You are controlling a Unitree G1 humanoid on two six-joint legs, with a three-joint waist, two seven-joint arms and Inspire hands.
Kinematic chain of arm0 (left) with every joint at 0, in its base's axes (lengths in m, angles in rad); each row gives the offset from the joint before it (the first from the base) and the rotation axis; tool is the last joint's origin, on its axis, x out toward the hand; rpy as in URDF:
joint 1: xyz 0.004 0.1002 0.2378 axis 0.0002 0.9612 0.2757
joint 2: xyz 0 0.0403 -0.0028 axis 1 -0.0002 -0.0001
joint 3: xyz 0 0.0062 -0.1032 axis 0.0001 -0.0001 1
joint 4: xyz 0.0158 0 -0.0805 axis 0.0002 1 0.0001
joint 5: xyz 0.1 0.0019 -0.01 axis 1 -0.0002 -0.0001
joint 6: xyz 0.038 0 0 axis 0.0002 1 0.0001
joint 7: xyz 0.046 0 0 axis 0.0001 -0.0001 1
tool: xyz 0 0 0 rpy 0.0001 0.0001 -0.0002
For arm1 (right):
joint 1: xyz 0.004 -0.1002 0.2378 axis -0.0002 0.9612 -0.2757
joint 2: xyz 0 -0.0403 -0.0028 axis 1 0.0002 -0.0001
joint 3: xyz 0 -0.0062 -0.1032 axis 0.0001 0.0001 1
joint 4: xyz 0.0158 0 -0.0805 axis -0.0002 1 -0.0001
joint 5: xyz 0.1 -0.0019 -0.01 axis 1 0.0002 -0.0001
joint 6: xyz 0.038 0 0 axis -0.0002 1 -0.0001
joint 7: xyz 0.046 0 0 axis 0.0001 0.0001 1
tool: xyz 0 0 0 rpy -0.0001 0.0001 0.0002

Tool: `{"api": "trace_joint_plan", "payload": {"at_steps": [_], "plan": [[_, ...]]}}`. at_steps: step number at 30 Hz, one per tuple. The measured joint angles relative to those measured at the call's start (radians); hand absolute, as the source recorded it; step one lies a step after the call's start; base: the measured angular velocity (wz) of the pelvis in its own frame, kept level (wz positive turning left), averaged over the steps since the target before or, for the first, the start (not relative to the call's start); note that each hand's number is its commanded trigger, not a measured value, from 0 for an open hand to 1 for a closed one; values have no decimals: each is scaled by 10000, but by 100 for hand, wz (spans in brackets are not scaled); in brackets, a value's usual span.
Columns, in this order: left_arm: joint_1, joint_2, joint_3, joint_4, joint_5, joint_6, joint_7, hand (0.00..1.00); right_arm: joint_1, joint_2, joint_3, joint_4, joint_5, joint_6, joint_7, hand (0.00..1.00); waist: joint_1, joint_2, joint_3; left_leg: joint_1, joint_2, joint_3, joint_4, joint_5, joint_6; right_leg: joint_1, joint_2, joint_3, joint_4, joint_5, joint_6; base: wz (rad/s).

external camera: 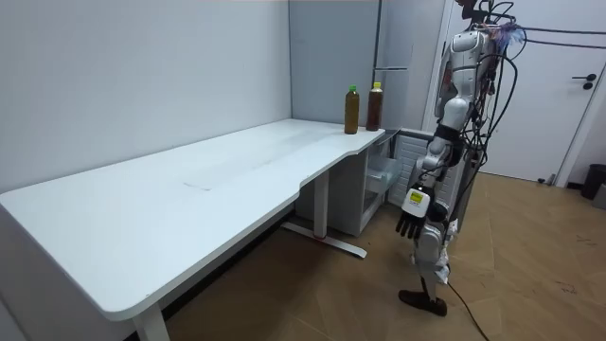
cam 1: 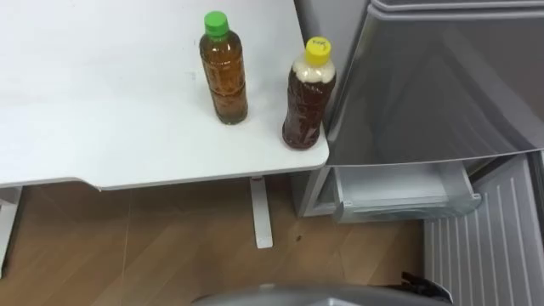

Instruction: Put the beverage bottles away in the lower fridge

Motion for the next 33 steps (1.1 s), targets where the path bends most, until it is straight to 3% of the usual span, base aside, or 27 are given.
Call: {"api": "trace_joint_plan", "payload": {"at_steps": [7, 16, 20, 26, 31, 33], "plan": [[7, -45, 530, -10, -360, -25, 207, 0, 9, -5, -165, -18, -249, 11, 211, 0, 15, -15, -41, -62, 3, -43, 42, 1, 0, 3, -1, -50, -30, -2, -5, 2], [35, -21, 947, -30, -2514, 58, 747, 0, -30, -8, -205, -18, -386, 510, 182, 0, 223, -106, -35, -81, -5, -160, 85, 1, 0, 64, -10, -124, -48, -2, -5, 3], [22, 7, 1380, -39, -4341, 19, 1208, 0, -1, -35, -204, -56, -350, 621, 234, 0, 243, -77, -32, -55, -10, -167, 92, 0, 0, 96, -16, -122, -44, -6, -4, 1], [-21, 22, 1795, -93, -6947, -358, 2014, 0, -3, -93, -188, -103, -295, 642, 352, 0, 302, -19, -25, -55, -20, -186, 96, -1, 1, 116, -28, -156, -24, -6, -2, 0], [33, 4, 2665, -1147, -9642, -542, 2720, 0, 139, -166, -268, -126, -208, 646, 416, 0, 521, 14, -27, -51, -16, -186, 8, -7, 3, 77, -24, -170, -23, -10, 4, 1], [51, 11, 3179, -1763, -10645, -803, 3189, 0, 123, -164, -434, -147, -380, 653, 402, 0, 642, 22, -30, -60, -20, -187, 13, -8, 4, 80, -26, -167, -20, -8, 4, 0]]}}
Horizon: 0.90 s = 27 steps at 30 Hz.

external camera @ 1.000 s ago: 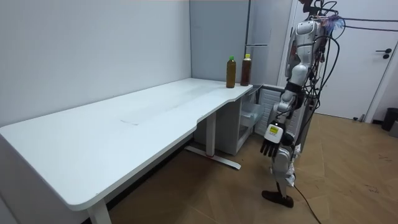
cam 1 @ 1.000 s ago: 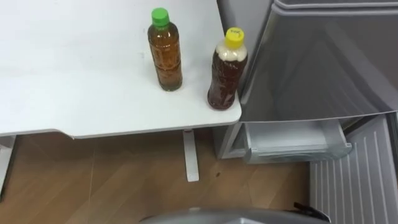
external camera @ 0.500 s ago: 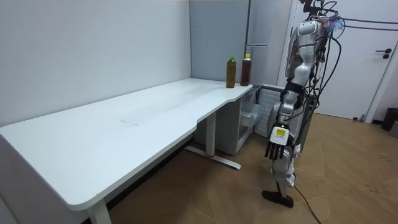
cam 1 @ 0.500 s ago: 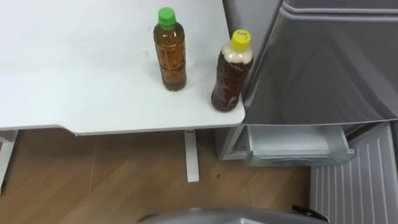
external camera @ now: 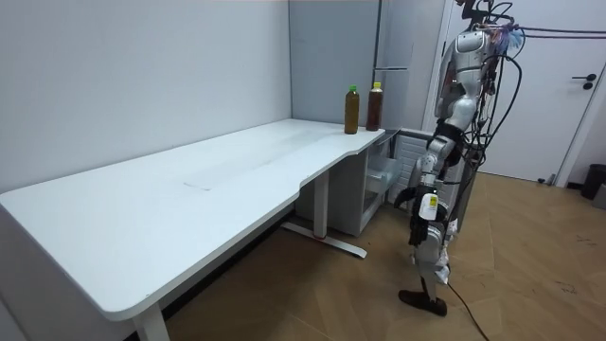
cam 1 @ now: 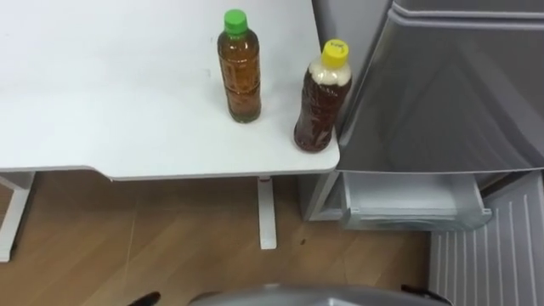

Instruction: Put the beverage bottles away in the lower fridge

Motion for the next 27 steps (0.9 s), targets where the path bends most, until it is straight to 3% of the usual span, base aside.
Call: {"api": "trace_joint_plan", "payload": {"at_steps": [5, 8, 11, 15, 22, 24, 27], "plan": [[-175, 94, 421, -1217, -627, -678, 1239, 0, 103, -49, -144, -174, -518, -34, -44, 0, 240, 109, 1, 72, -6, -11, 5, 0, 0, -7, -2, 3, 9, 0, -1, 0], [-169, 106, 484, -2710, -850, -1037, 2165, 0, 412, -74, -141, -779, -739, -83, -140, 0, 385, 204, -1, -32, -5, 4, -13, 0, 0, -124, -1, 35, 57, -1, 0, -1], [-137, 244, 467, -4191, -769, -1517, 3125, 0, 555, -139, -182, -871, -869, -172, -157, 0, 377, 299, -14, 50, -9, 17, -20, 1, 1, -118, -3, 67, 103, -1, 0, 0], [-262, 374, 361, -6039, 143, -2110, 4028, 0, 515, -112, -204, -856, -1134, -345, -162, 0, 208, 300, -10, 73, -21, -21, 12, 3, 4, -74, -29, 33, 134, -25, 3, 0], [-272, 373, -56, -8977, 2005, -2389, 4432, 0, 528, -10, -269, -848, -1187, -486, -69, 0, 11, 173, 9, 38, -41, -91, 78, 5, 7, -79, -48, 3, 137, -31, 12, 1], [-274, 374, -118, -9579, 3073, -2486, 4346, 0, 508, 46, -344, -830, -1133, -569, 0, 0, -121, 160, 5, 6, -43, -97, 94, 6, 8, -79, -47, 2, 126, -32, 14, 0], [-273, 375, -272, -10533, 3206, -2485, 4155, 0, 526, 45, -339, -789, -939, -631, 6, 0, -194, 171, 4, -8, -44, -103, 105, 5, 8, -75, -46, 2, 124, -32, 14, 0]]}}
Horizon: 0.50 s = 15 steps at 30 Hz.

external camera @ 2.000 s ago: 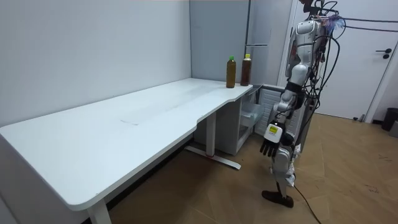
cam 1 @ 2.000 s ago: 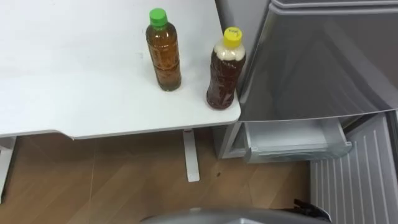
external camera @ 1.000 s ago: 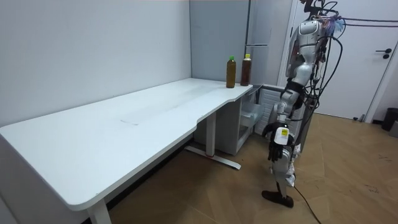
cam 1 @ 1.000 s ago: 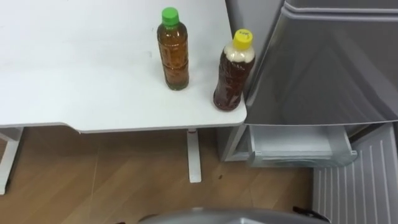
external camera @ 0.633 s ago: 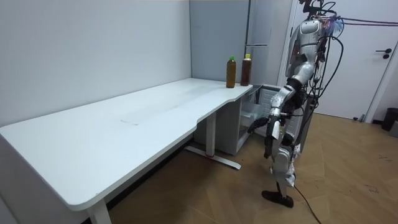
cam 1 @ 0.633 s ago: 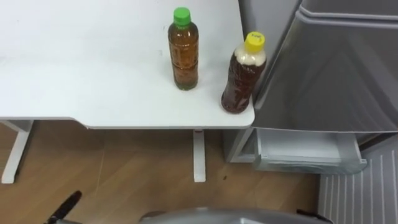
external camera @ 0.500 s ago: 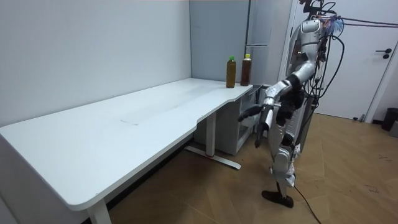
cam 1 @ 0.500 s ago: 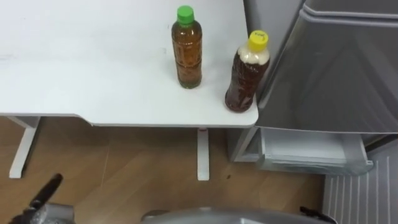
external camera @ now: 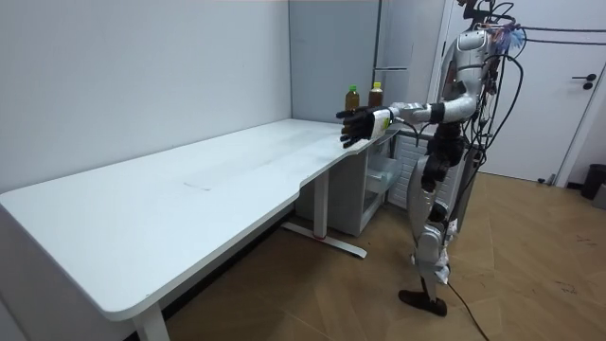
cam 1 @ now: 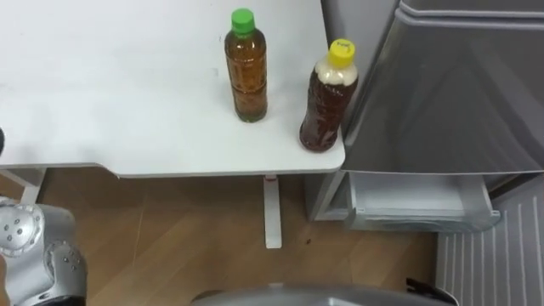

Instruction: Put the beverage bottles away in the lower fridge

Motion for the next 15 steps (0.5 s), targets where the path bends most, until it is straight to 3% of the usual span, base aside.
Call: {"api": "trace_joint_plan", "payload": {"at_steps": [7, 9, 15], "plan": [[-59, 216, -353, -1891, -116, -256, -1130, 0, 15, 2, -8, 253, 171, -363, 235, 0, -261, -42, 49, 4, -27, -139, 4, 3, 2, 145, -25, -165, -125, -2, 4, 7], [-235, 407, -659, -2111, -42, -257, -1776, 0, -88, 3, -1, 406, 240, -412, 305, 0, -259, -56, 74, -14, -34, -142, 8, 3, 2, 145, -28, -160, -145, -5, 10, 0], [-647, 429, -1515, -3287, 580, -229, -3786, 0, -238, -50, -15, 499, 358, -571, 798, 0, -338, -83, 126, -195, -45, -151, 12, 4, 4, -29, -39, -134, -138, 3, 17, 0]]}}
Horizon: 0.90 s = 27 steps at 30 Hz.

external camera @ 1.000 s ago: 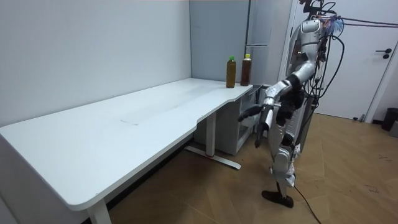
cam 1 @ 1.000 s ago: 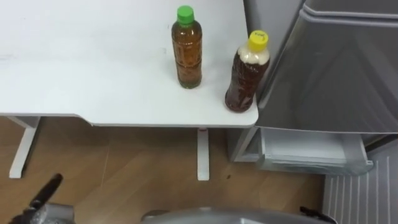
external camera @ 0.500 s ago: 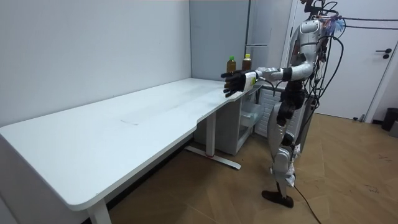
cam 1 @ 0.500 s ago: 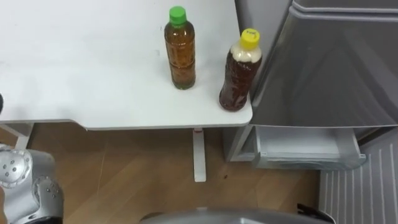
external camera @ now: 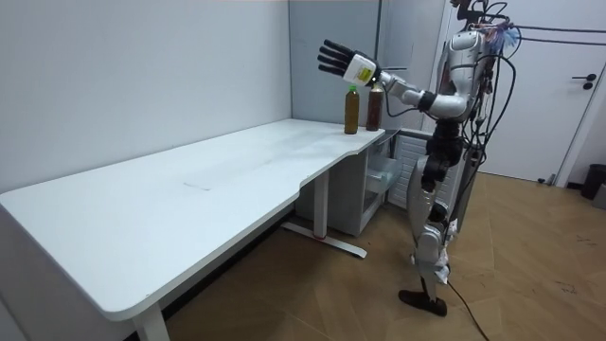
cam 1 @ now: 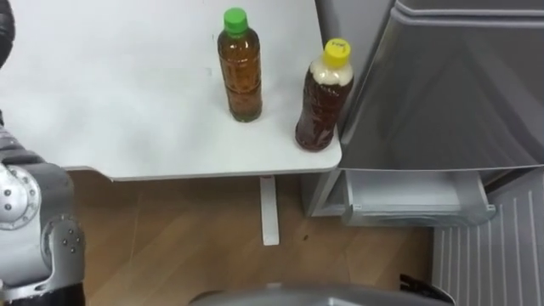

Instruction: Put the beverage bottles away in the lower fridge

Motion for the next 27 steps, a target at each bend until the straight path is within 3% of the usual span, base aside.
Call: {"api": "trace_joint_plan", "payload": {"at_steps": [4, 6, 11, 20, 27], "plan": [[-205, 10, -732, -141, 250, 117, -1407, 0, -103, -17, 15, 0, 90, -27, 71, 0, -213, 10, 4, 12, -4, -1, 3, 0, 0, 76, -2, -7, 0, -1, 1, 0], [-211, 13, -1079, -141, 192, 359, -2251, 0, -243, -20, -9, 132, 241, -36, 64, 0, -420, 63, 33, 18, -5, 1, 5, 0, 0, 86, -5, -15, 0, -1, 1, 0], [-432, 17, -1673, -240, 215, 593, -3649, 0, -585, -39, -9, 601, 206, -54, 90, 0, -675, 72, 30, 42, -8, 52, 6, 0, 0, 28, -3, 79, 29, -1, 0, -6], [-717, 84, -1832, -434, 171, 757, -5764, 0, -670, -212, -6, 817, 179, -121, 407, 0, -825, 188, 12, 133, -8, 332, 2, 0, 0, -152, 7, 444, 124, -10, 15, -10], [-717, 151, -2400, -432, 212, 1460, -7174, 0, -786, -214, -11, 888, 143, -95, 517, 0, -1027, 171, 10, 157, -14, 325, -2, 0, 0, -169, 8, 476, 152, -12, 19, -1]]}}
